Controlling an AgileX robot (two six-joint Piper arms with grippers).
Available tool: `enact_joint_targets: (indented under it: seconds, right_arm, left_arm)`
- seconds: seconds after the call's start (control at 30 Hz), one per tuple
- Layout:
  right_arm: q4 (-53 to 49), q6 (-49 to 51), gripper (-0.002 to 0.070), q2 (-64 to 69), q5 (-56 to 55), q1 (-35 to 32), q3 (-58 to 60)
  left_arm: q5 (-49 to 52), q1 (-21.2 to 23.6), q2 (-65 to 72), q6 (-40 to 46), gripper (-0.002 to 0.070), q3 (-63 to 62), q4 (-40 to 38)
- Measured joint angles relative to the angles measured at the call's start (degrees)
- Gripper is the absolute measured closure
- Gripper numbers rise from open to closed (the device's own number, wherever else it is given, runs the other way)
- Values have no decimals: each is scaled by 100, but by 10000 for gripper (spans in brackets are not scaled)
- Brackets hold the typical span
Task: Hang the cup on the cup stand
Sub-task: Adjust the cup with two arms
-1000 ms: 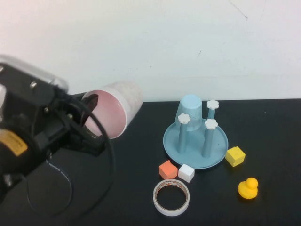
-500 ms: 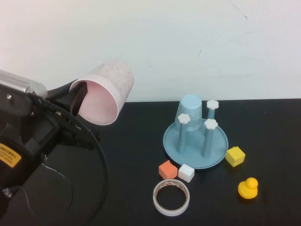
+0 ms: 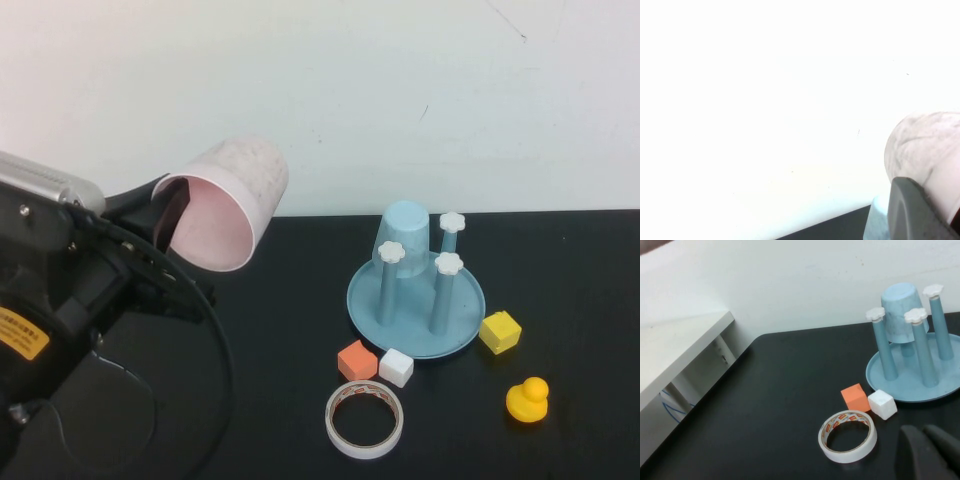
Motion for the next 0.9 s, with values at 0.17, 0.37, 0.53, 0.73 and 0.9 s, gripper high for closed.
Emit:
enact_joint_targets:
  seconds: [0.17, 0.37, 0.53, 0.73, 0.9]
  right_arm:
    - [0, 0, 678, 0, 0, 0, 0]
    - [0, -136, 678, 0, -46, 0, 0]
    - [661, -229, 678, 0, -373, 0, 0]
    - [2189, 95, 678, 0, -718, 0, 0]
    - [2336, 104, 678, 0, -882, 0, 0]
  left_arm:
    - [56, 0, 167, 0, 670, 0, 72]
    - [-103, 0, 562, 0, 670, 0, 134]
    - [-484, 0, 905, -39, 670, 0, 584]
    - [-1216, 0, 1207, -429, 670, 0, 1596]
    - [-1670, -4, 1261, -499, 670, 0, 2155]
